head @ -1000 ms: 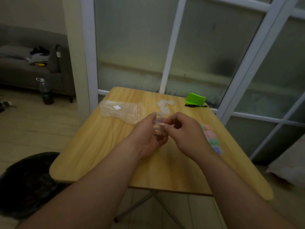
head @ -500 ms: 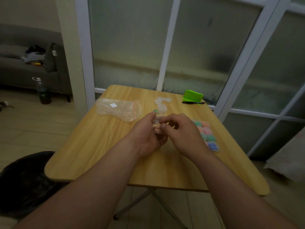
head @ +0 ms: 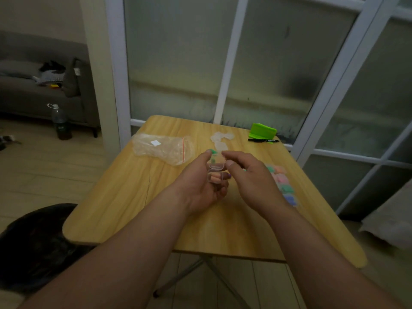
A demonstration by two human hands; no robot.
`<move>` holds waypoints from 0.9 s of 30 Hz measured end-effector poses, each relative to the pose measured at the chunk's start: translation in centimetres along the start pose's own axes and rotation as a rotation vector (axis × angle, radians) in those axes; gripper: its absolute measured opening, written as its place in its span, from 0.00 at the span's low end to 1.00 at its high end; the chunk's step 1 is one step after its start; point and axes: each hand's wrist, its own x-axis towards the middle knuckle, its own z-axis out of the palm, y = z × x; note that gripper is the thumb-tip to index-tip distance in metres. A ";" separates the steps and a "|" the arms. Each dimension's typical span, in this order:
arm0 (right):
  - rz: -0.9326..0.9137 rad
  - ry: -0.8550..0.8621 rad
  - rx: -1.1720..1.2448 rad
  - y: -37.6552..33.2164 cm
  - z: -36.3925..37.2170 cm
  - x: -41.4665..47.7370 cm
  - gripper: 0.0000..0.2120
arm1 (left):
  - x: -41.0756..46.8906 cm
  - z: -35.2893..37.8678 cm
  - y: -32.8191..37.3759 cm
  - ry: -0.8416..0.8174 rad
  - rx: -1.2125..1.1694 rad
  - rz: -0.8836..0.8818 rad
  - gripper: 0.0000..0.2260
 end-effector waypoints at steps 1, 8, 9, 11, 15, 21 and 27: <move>-0.032 0.008 -0.011 -0.1 0.1 -0.1 0.13 | 0.0 -0.1 0.1 0.006 -0.013 0.003 0.25; -0.142 -0.106 -0.213 0.3 0.5 -1.1 0.08 | 0.1 0.0 0.2 0.018 -0.078 0.023 0.19; -0.144 -0.100 -0.209 0.3 0.4 -1.1 0.09 | 0.1 0.1 0.1 0.005 -0.064 0.022 0.15; -0.132 -0.095 -0.167 0.3 0.0 -1.1 0.11 | -0.2 0.2 0.0 -0.027 -0.016 0.031 0.13; -0.082 -0.150 -0.089 0.6 -1.2 -1.2 0.26 | -0.7 0.2 -0.4 -0.066 0.074 0.068 0.17; -0.040 -0.106 -0.112 1.3 -3.4 -1.8 0.29 | -1.4 1.0 -0.8 -0.043 0.067 0.112 0.11; -0.044 -0.116 -0.170 1.6 -4.7 -2.8 0.22 | -1.6 2.3 -1.7 -0.033 0.116 0.122 0.12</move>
